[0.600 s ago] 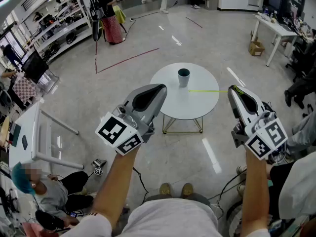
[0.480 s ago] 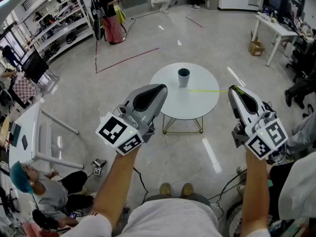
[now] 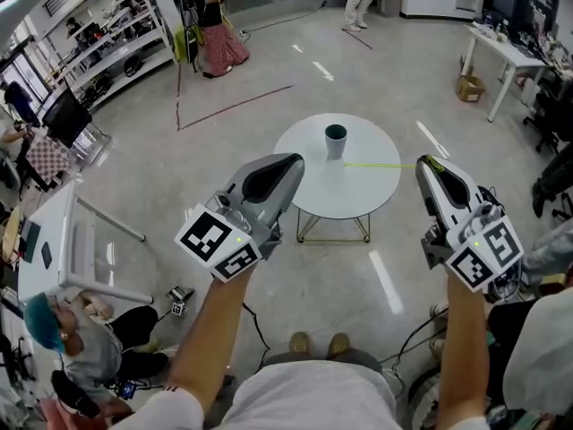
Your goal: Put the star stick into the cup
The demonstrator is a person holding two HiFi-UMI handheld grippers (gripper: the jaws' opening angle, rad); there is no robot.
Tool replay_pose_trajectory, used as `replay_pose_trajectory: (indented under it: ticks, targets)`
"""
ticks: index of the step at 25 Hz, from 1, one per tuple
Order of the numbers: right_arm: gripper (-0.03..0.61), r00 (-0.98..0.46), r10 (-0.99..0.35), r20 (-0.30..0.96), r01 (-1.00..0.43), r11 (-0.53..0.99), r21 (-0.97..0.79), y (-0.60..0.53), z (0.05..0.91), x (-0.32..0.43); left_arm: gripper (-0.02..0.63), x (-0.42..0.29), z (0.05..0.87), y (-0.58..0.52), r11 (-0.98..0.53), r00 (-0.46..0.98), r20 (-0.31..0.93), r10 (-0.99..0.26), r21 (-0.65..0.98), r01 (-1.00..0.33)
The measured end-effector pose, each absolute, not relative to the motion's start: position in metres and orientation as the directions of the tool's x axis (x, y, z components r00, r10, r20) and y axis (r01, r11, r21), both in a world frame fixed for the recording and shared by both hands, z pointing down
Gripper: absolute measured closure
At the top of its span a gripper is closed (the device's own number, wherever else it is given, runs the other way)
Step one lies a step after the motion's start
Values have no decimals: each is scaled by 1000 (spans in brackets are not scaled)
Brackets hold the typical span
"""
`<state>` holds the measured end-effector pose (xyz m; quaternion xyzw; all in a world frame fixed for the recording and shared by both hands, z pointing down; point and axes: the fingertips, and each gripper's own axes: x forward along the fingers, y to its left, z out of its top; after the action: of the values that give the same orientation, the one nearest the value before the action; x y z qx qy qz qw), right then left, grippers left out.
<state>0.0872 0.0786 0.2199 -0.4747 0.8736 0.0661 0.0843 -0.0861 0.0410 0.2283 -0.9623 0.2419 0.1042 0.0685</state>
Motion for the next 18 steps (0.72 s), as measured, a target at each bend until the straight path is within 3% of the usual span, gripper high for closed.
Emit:
replay_pose_trajectory:
  ticks: [18]
  targets:
    - [555,-589,-773,-236,-802,595,56,57,216,145,598,-40,230,33,-816,812,-223,-540,-100,-570]
